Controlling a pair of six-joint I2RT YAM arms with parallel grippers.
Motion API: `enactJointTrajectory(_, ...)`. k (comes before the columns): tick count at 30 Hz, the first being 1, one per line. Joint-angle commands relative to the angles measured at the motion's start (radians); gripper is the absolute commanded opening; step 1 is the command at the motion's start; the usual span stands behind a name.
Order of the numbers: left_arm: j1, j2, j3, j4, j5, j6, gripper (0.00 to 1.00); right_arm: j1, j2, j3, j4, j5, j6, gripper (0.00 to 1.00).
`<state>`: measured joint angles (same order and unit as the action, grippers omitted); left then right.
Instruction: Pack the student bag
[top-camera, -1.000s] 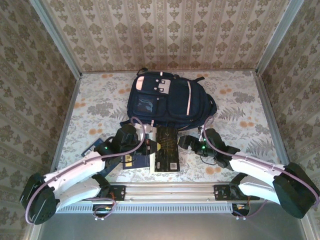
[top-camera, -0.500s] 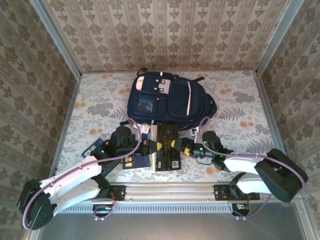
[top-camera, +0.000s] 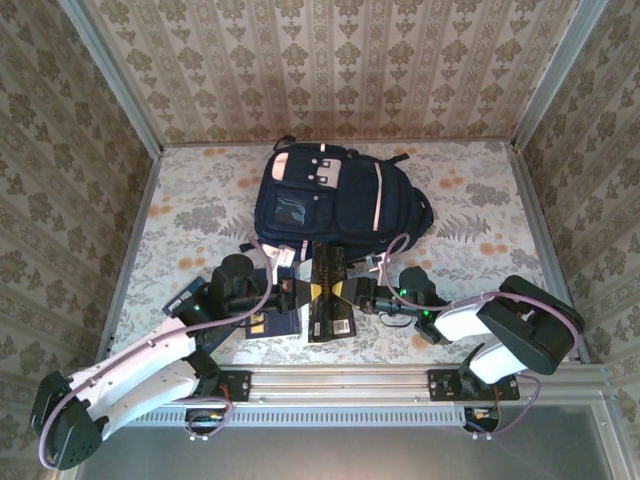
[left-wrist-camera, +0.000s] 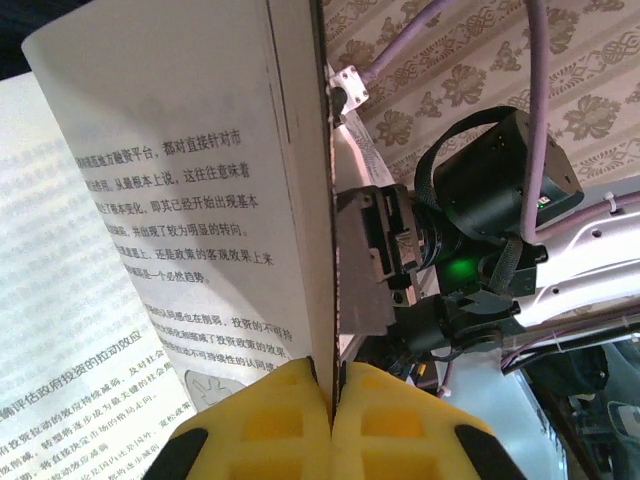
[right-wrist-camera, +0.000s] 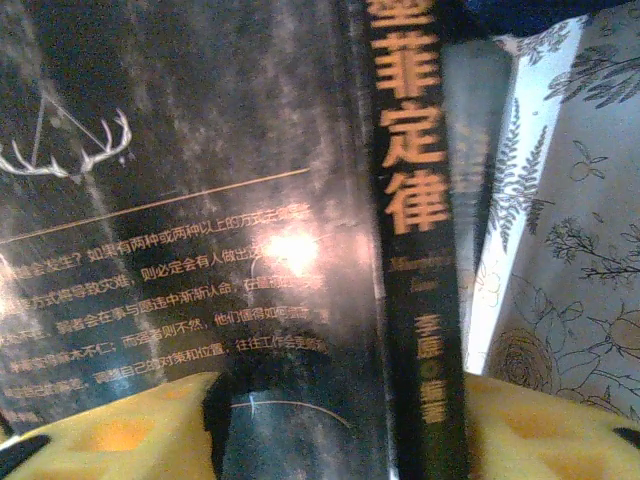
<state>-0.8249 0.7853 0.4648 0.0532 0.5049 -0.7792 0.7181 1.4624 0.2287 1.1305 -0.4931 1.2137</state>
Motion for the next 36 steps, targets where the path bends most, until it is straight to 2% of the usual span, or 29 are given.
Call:
enactJointTrajectory(1, 0.005, -0.015, -0.001, 0.01, -0.016, 0.049, 0.0, 0.02, -0.113, 0.009, 0.034, 0.004, -0.026, 0.44)
enactJointTrajectory(4, 0.015, -0.03, -0.004, -0.017, -0.026, 0.051, 0.0, 0.02, -0.188, -0.002, -0.089, 0.056, -0.064, 0.27)
enactJointTrajectory(9, 0.048, -0.051, -0.006, -0.091, -0.064, 0.055, 0.02, 0.02, -0.313, -0.014, -0.25, 0.119, -0.107, 0.07)
enactJointTrajectory(11, 0.067, -0.049, 0.001, -0.162, -0.105, 0.061, 0.33, 0.018, -0.372, -0.011, -0.322, 0.137, -0.127, 0.03)
enactJointTrajectory(12, 0.08, -0.046, 0.005, -0.2, -0.125, 0.06, 0.52, 0.018, -0.408, -0.008, -0.371, 0.15, -0.141, 0.01)
enactJointTrajectory(13, 0.094, -0.043, 0.005, -0.227, -0.137, 0.054, 0.62, 0.018, -0.443, -0.006, -0.417, 0.164, -0.152, 0.0)
enactJointTrajectory(17, 0.144, -0.013, -0.03, -0.206, -0.105, -0.006, 0.82, 0.008, -0.555, -0.009, -0.503, 0.175, -0.164, 0.0)
enactJointTrajectory(20, 0.156, 0.024, -0.068, -0.1, -0.064, -0.08, 0.93, 0.003, -0.617, -0.006, -0.538, 0.166, -0.161, 0.0)
enactJointTrajectory(24, 0.156, 0.132, -0.108, 0.133, 0.016, -0.195, 0.99, 0.002, -0.657, -0.004, -0.525, 0.145, -0.128, 0.0)
enactJointTrajectory(28, 0.152, 0.242, -0.114, 0.286, 0.049, -0.266, 0.99, 0.003, -0.69, 0.001, -0.486, 0.137, -0.084, 0.0)
enactJointTrajectory(36, 0.13, 0.338, -0.135, 0.648, 0.1, -0.441, 1.0, 0.003, -0.77, 0.024, -0.491, 0.156, -0.027, 0.0)
